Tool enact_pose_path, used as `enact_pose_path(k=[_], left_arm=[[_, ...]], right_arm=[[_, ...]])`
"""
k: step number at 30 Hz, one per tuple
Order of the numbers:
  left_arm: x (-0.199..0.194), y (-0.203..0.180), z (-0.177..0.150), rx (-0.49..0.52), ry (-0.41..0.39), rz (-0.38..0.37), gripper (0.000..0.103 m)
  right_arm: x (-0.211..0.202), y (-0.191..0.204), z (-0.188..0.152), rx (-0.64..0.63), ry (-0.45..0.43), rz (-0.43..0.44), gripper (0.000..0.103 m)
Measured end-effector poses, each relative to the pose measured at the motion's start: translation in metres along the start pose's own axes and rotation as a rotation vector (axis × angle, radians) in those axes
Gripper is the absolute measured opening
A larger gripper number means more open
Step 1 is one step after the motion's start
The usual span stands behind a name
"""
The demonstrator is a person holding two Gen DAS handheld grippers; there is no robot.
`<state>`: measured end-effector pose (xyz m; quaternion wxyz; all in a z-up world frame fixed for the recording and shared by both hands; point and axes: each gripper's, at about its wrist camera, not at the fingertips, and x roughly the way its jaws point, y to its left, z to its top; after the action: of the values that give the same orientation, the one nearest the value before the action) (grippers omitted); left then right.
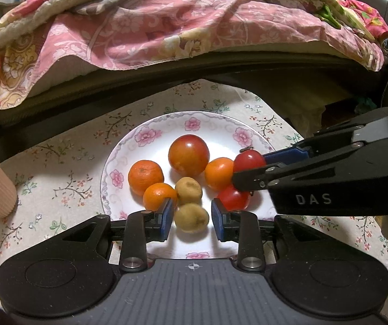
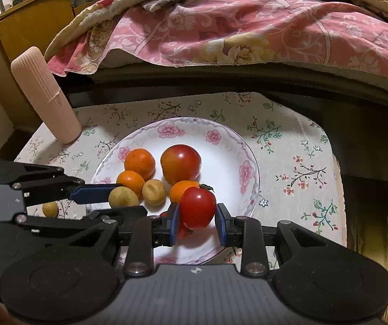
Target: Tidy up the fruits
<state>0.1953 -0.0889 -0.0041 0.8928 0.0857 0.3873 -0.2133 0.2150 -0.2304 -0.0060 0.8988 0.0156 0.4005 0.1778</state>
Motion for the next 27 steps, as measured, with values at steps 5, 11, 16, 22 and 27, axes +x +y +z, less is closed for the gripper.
enact_pose_path(k=[5,11,16,22,27], left_arm=[[-0.002,-0.001,0.001,0.003,-0.006,0.001,0.044],[-0.008,0.002,0.002,-0.001,-0.016,0.007,0.047],[-0.015,0.004,0.001,0.001,-0.019,0.016,0.047],[-0.026,0.007,-0.002,0.008,-0.018,0.029,0.048],[-0.037,0.012,-0.005,-0.001,-0.024,0.040,0.048]], right_arm=[[0.000,0.002,0.002,-0.004,0.002,0.004,0.032],[-0.001,0.002,0.002,0.000,0.000,0.009,0.032],[-0.005,0.000,0.004,0.016,-0.014,0.010,0.032],[-0.009,0.000,0.006,0.031,-0.031,0.007,0.032],[-0.016,-0.001,0.010,0.052,-0.052,0.005,0.032]])
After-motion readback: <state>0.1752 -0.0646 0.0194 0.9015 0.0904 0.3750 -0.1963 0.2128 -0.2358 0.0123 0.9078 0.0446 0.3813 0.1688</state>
